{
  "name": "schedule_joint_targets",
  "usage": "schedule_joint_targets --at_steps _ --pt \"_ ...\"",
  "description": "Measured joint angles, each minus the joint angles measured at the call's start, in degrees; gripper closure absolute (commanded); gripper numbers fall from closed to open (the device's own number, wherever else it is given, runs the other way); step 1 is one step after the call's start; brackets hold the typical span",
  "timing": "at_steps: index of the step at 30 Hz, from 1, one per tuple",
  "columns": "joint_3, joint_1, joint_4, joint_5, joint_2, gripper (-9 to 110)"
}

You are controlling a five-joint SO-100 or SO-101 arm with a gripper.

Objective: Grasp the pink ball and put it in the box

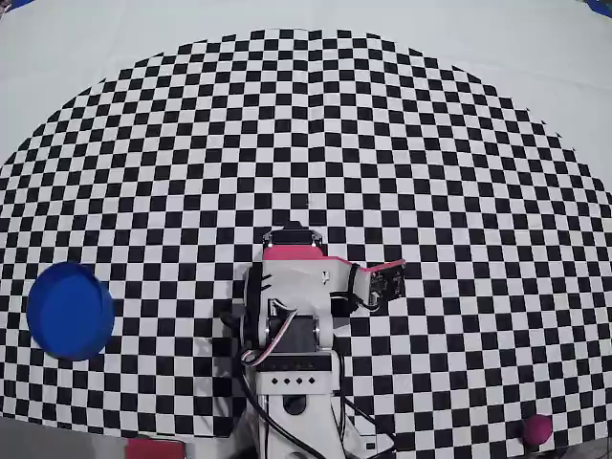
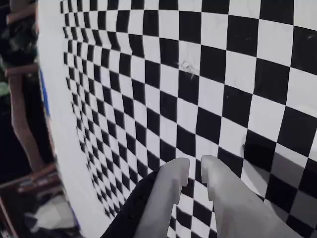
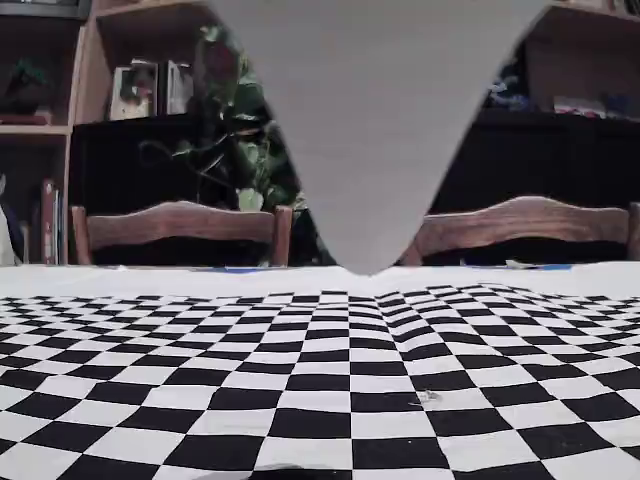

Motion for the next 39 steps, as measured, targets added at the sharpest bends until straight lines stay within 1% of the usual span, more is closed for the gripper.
schedule_joint_targets --at_steps 27,39 --pt "0.0 0.0 0.0 0.0 0.0 101" --pt "0.0 -1.67 0.0 0.0 0.0 101"
